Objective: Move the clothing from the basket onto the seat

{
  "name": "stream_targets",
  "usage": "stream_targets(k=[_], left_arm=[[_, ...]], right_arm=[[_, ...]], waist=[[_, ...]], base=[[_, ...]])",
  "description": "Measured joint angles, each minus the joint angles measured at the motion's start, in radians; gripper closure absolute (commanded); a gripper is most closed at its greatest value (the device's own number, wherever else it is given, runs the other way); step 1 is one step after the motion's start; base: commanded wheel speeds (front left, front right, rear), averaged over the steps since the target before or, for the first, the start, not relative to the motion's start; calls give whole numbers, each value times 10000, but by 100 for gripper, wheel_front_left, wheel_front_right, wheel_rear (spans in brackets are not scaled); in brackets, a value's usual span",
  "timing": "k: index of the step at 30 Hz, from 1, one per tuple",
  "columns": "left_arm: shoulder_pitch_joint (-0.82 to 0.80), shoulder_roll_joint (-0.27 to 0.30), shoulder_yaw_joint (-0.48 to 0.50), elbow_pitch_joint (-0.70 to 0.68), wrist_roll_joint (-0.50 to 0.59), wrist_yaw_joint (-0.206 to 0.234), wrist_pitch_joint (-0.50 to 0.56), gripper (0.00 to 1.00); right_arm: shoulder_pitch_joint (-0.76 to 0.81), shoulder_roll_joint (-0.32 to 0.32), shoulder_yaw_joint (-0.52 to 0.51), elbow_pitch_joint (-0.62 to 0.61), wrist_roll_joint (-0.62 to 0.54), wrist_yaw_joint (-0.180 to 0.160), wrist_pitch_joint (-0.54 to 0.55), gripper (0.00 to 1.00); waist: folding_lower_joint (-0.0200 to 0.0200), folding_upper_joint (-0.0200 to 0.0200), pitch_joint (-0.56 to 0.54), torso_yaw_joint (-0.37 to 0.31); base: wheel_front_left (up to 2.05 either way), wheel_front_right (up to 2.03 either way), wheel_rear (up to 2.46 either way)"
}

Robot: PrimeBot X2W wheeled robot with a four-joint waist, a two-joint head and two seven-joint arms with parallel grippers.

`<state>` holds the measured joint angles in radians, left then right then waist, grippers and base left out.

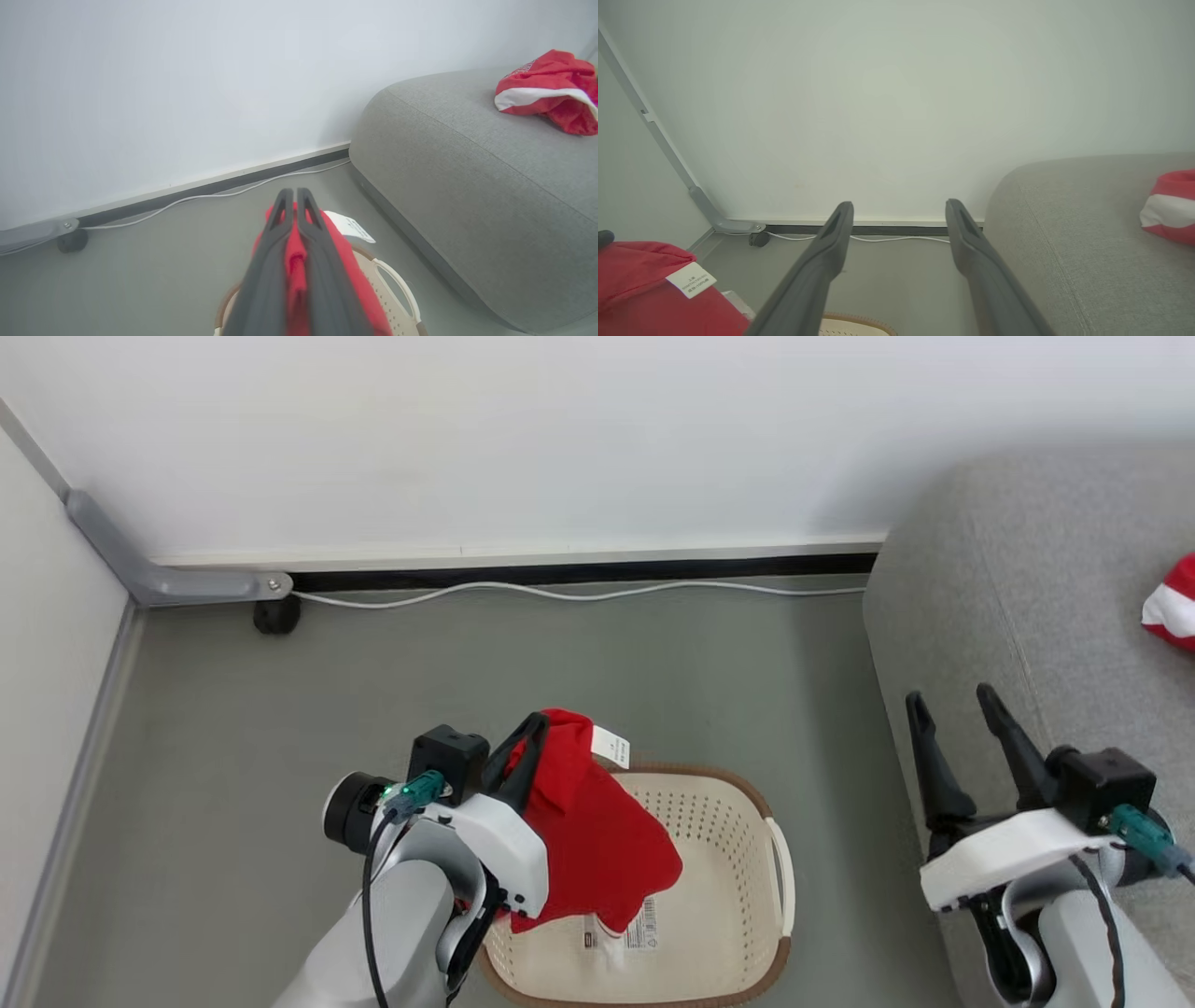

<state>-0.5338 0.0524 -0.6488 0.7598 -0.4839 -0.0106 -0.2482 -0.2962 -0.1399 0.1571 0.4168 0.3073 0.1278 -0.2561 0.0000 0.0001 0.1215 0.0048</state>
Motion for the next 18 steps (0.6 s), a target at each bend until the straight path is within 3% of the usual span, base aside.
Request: stream_targets(k=[8,18], left_arm=[[182,79,1014,-1197,297,-75,-2,100],[6,13,1095,-2537,715,-458,-4,100]], right_arm=[[450,146,61,151,0,0,2,0],[718,263,69,201,0,0,2,0]], waist=[[0,0,-530,196],[0,0,-680,250]], base=[[0,0,0],[0,0,0]])
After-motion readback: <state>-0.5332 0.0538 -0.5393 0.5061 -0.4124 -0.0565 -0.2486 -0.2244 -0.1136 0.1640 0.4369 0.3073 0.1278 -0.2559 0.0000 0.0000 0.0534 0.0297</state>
